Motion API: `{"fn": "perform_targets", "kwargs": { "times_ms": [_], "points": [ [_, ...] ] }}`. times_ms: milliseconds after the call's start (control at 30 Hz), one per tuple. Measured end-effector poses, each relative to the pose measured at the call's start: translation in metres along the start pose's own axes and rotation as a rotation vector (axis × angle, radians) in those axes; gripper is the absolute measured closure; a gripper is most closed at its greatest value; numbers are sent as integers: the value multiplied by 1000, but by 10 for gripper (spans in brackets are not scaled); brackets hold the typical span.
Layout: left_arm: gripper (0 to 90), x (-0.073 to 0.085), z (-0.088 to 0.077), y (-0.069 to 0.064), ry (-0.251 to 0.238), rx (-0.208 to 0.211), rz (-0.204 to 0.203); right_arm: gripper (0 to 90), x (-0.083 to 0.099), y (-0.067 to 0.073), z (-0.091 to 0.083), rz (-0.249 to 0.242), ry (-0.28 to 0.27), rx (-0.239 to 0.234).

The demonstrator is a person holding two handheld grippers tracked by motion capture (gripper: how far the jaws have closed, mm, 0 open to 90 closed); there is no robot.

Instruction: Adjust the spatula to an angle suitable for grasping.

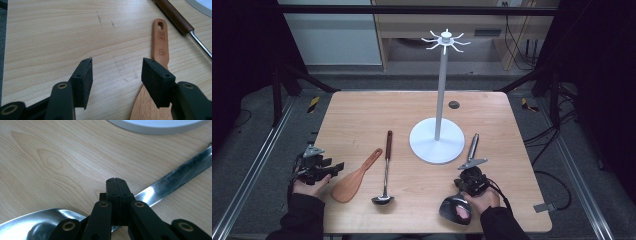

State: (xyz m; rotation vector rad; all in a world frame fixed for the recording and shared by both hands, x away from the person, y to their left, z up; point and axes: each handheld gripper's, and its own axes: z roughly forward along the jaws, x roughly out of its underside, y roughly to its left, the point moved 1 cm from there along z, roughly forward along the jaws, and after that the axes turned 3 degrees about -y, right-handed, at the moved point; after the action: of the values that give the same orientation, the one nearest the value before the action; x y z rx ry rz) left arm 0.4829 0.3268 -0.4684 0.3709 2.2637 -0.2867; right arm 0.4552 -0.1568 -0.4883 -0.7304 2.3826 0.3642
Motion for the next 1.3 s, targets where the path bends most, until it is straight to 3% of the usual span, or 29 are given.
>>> {"fn": "perform_targets", "kwargs": {
  "times_ms": [800,900,1067,1167,1300],
  "points": [
    [426,1,-1,2,8,-3,0,872,15,-21,-18,44,41,74],
    [426,1,-1,2,6,-3,-5,807,11,-24,-26,58,-19,65],
    [426,1,0,3,11,2,-6,700,7,-33,-38,93,-91,99],
    [427,1,1,2,13,5,-5,608,1,-42,-45,120,-136,154],
    [426,1,2,2,18,6,-1,530,-5,-49,-45,133,-154,211]
  ]
}}
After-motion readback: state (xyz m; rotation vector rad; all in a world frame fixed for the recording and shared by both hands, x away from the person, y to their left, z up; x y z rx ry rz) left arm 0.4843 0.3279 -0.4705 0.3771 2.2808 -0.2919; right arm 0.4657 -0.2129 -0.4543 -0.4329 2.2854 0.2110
